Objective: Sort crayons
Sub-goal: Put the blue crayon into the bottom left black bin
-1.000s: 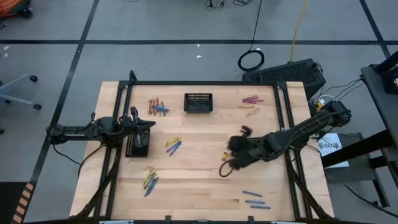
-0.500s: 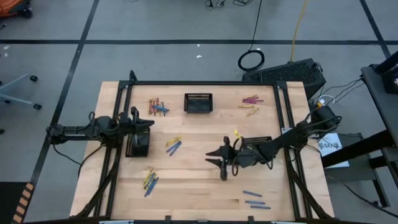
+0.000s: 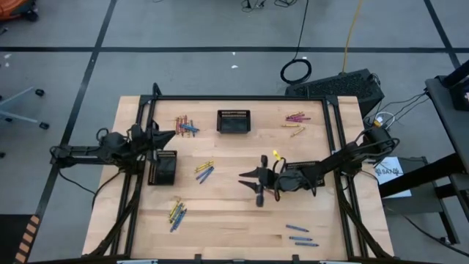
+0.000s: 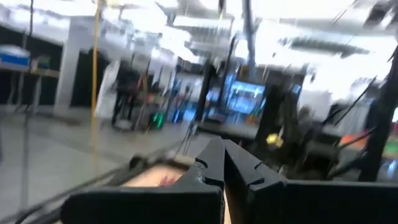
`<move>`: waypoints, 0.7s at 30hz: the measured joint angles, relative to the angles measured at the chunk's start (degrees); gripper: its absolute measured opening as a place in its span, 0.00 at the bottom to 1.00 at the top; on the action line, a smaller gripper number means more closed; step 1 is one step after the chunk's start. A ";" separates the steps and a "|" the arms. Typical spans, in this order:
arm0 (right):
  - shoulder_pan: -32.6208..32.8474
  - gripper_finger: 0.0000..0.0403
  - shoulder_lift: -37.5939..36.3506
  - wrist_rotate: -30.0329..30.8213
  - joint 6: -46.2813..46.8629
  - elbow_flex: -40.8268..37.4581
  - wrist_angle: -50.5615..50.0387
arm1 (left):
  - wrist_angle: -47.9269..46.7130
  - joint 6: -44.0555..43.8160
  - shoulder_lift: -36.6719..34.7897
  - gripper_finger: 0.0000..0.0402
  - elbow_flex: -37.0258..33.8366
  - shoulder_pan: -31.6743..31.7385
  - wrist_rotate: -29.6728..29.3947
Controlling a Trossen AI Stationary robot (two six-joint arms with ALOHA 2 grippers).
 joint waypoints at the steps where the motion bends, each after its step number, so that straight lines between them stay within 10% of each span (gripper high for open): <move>1: 0.00 0.21 -0.34 0.01 -0.20 0.01 -0.73 | -1.85 -0.01 2.31 0.00 1.68 0.02 -0.33; 21: 0.17 0.21 -0.97 0.04 6.40 0.02 -18.81 | -51.26 -18.01 54.82 0.00 37.67 -6.98 4.03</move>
